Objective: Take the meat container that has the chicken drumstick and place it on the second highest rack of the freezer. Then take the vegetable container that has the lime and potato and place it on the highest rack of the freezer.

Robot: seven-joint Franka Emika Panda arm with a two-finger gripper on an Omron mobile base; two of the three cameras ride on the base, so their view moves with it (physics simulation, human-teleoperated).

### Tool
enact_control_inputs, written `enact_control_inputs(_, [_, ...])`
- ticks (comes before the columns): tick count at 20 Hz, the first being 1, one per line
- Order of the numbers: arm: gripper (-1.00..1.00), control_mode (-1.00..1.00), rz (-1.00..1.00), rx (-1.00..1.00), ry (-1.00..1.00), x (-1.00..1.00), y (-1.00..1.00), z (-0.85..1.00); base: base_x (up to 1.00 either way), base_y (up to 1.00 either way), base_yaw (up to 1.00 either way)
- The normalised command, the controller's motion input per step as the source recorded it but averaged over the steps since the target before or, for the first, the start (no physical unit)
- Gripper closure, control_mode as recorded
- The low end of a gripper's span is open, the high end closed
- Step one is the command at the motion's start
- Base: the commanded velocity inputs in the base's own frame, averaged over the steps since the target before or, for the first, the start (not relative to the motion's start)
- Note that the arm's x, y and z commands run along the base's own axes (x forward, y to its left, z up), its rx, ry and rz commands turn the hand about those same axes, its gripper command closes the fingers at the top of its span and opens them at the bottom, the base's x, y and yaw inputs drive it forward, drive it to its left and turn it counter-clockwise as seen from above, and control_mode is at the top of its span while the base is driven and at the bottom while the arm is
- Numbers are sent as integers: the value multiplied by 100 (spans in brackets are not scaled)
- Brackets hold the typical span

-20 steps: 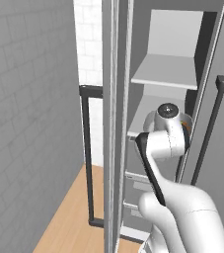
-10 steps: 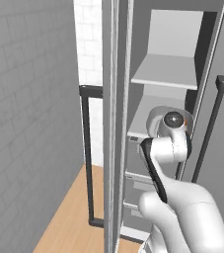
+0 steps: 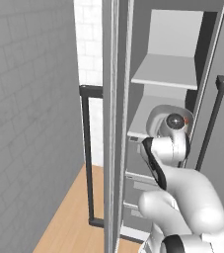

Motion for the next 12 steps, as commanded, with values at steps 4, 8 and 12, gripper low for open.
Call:
enact_control_inputs(4, [100, -100, 9, 0, 1, 33, -5, -5, 0, 0, 0])
enact_control_inputs(8, [100, -100, 7, 0, -1, -3, 13, -1, 0, 0, 0])
enact_control_inputs(12, [100, -100, 9, 0, -1, -4, 13, 1, 0, 0, 0])
